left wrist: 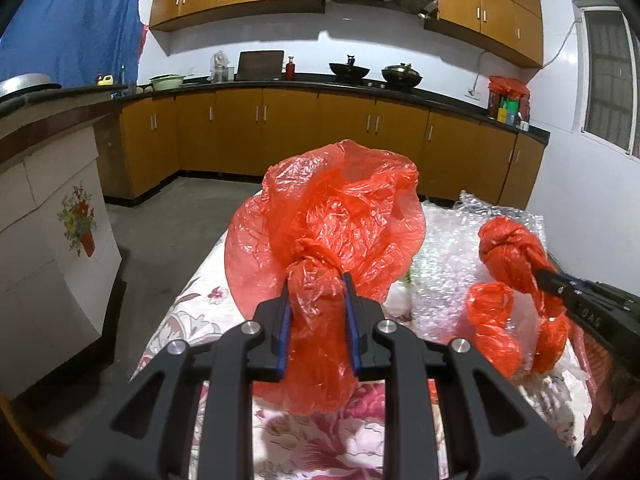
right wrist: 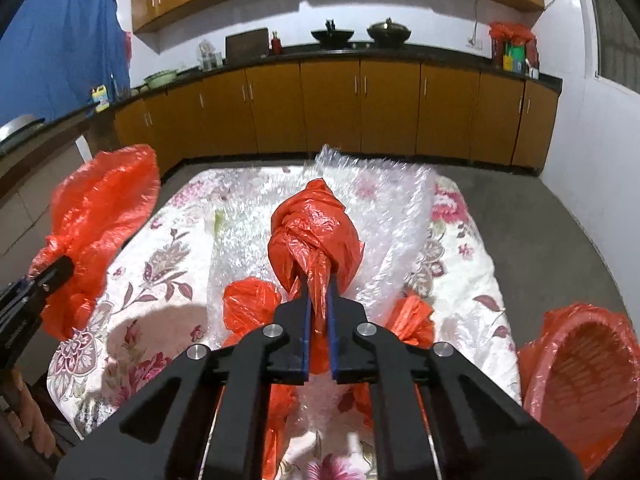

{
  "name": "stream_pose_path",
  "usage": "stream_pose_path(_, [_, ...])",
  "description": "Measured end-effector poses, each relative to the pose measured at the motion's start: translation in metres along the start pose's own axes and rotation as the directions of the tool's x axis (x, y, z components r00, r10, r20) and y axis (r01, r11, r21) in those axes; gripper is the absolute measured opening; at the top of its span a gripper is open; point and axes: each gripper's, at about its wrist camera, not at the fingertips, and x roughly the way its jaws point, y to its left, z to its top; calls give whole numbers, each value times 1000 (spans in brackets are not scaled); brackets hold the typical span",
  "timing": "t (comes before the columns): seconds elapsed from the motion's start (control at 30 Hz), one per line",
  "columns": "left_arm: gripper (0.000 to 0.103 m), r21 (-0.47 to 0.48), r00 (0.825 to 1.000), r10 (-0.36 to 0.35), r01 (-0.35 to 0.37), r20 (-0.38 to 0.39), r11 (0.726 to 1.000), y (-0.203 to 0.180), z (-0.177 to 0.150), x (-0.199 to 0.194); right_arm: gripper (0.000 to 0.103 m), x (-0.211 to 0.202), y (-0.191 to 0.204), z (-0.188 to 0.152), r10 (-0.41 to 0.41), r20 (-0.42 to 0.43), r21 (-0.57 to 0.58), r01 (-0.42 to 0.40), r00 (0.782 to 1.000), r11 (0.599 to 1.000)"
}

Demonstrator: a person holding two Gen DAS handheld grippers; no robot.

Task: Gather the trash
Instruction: 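Lift the red bag with the left gripper while the right gripper grasps a knotted red bag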

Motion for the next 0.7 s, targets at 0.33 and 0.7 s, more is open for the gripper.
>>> stream_pose_path(0.33, [23,57,994,-105,104,12,993,-41,0,-15,7,-67,-56,-4,-94,109,107,82,990,991])
stream_pose_path(0.7, [23,114,954,-299,301,-32,947,-124,-13,-31,7,-133,-125,-39,-325,116,225,293,939,929])
